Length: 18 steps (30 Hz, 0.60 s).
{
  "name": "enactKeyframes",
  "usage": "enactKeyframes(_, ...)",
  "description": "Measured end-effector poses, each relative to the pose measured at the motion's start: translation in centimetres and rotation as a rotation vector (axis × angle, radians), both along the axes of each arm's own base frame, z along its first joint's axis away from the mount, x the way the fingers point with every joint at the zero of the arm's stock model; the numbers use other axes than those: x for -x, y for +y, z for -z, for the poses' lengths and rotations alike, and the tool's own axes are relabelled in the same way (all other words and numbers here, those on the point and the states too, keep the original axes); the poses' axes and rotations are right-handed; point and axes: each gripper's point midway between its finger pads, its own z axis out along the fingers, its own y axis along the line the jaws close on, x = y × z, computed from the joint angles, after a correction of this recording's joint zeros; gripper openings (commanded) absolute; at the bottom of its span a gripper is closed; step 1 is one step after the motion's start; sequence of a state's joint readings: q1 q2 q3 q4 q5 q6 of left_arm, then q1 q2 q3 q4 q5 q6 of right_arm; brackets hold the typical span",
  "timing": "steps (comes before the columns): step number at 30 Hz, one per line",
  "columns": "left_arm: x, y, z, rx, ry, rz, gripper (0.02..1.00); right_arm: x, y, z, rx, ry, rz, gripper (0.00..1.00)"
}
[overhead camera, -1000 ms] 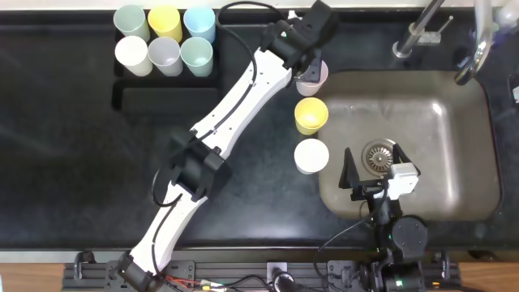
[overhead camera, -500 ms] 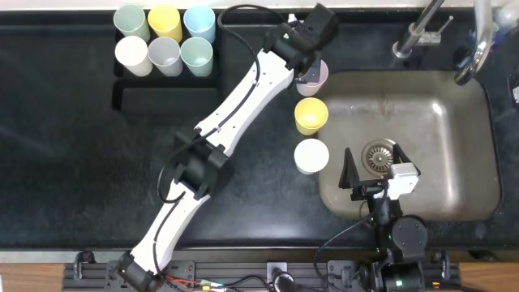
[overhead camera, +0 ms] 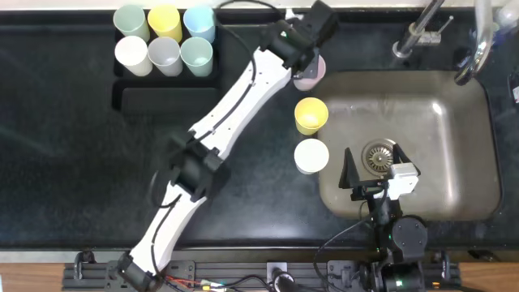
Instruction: Store Cups
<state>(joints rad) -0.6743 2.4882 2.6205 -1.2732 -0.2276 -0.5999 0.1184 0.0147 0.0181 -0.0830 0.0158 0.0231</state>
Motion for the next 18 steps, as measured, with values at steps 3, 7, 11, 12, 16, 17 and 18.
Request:
enactKeyframes(3, 0.6, 1.7, -5.4, 0.002, -0.081, -0.026, 0.034, 0.0, 0.0, 0.0, 0.001, 0.000, 0.000, 0.998)
enactKeyframes(7, 2.8, 5.5, -14.3, 0.032, -0.213, -0.076, 0.036, 0.0, 0.0, 0.0, 0.001, -0.001, -0.001, 0.998)
enactKeyframes(11, 5.4, 11.3, -21.3, 0.067, -0.319, -0.160, 0.034, 0.0, 0.0, 0.0, 0.000, 0.000, 0.000, 0.998)
enactKeyframes(12, 5.9, 13.1, -22.4, 0.071, -0.337, -0.191, 0.034, 0.0, 0.0, 0.0, 0.000, 0.000, -0.001, 0.998)
enactKeyframes(16, 7.3, 20.4, -23.8, 0.048, -0.351, -0.341, 0.036, 0.0, 0.0, 0.0, 0.000, 0.000, 0.000, 0.998)
enactKeyframes(17, 7.6, 22.4, -23.6, 0.034, -0.344, -0.385, 0.034, 0.0, 0.0, 0.0, 0.000, 0.000, 0.000, 0.998)
enactKeyframes(18, 7.9, 24.2, -23.2, 0.021, -0.333, -0.423, 0.034, 0.0, 0.0, 0.0, 0.000, 0.000, 0.000, 0.998)
